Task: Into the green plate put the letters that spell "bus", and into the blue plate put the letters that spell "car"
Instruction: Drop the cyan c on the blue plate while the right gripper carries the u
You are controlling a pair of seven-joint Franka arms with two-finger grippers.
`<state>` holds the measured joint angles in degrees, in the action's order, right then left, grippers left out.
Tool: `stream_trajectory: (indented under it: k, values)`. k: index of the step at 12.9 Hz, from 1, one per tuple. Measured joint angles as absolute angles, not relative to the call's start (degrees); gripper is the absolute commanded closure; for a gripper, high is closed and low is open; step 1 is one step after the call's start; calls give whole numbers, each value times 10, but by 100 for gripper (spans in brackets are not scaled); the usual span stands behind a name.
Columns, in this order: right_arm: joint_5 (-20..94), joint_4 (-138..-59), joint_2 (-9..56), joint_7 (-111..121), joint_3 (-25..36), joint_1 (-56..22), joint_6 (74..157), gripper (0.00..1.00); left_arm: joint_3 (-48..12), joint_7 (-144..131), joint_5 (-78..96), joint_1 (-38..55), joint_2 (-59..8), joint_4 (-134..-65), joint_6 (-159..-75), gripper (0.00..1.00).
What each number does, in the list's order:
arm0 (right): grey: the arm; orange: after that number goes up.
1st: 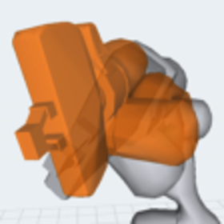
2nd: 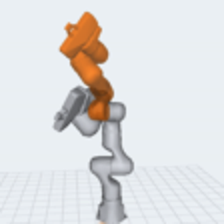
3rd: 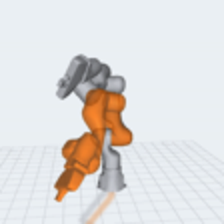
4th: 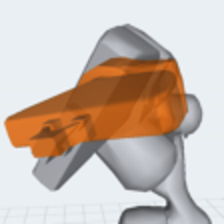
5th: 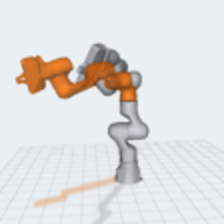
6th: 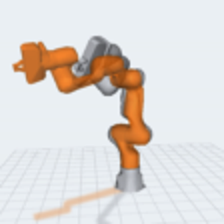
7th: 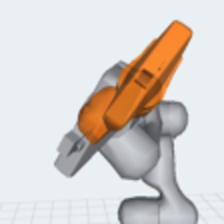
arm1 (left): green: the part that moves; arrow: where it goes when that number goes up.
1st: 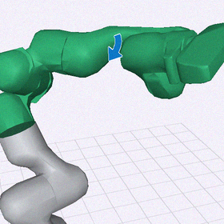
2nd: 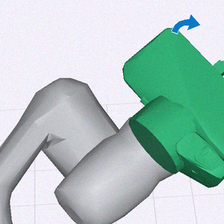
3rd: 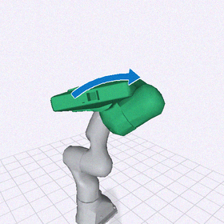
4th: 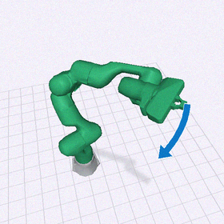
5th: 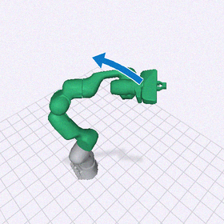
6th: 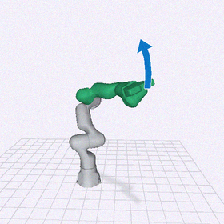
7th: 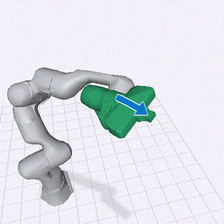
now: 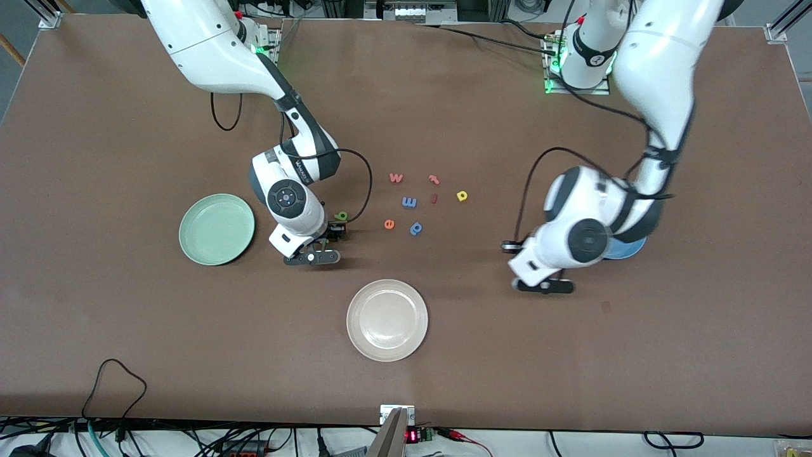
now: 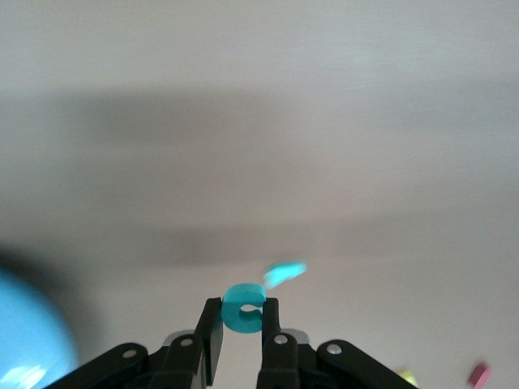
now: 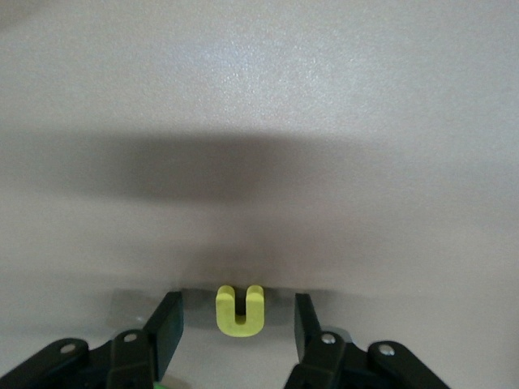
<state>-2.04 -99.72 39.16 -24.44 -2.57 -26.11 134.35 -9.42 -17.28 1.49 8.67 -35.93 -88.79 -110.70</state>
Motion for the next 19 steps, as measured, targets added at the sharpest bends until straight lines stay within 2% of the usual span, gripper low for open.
stream_trajectory:
  k: [2, 5, 9, 13, 14, 15, 17, 18, 19]
  values:
    - [-20, -997, 392, -244, -26, -261, 1344, 37, -92, -168, 2, 43, -322, -925, -1077, 94]
    - [-20, -997, 393, -244, -25, -261, 1344, 44, -91, -156, -36, -17, -291, -1001, -1079, 94]
    - [-20, -997, 393, -244, -25, -262, 1345, 63, -91, -119, -38, -72, -288, -1066, -1128, 92]
    - [-20, -997, 393, -244, -26, -264, 1347, 84, -91, -118, -38, -76, -293, -1115, -1180, 91]
    - [-20, -997, 392, -244, -26, -264, 1347, 87, -91, -118, -38, -76, -297, -1118, -1186, 87]
    - [-20, -997, 392, -244, -26, -264, 1347, 91, -91, -118, -38, -77, -303, -1120, -1194, 76]
    - [-20, -997, 392, -244, -25, -264, 1347, 91, -91, -118, -38, -83, -311, -1120, -1205, 27]
    - [-20, -996, 392, -244, -23, -264, 1347, 94, -91, -118, -38, -85, -312, -1120, -1207, 11]
    - [-20, -995, 389, -244, -19, -263, 1347, 94, -92, -118, -38, -87, -311, -1117, -1207, 9]
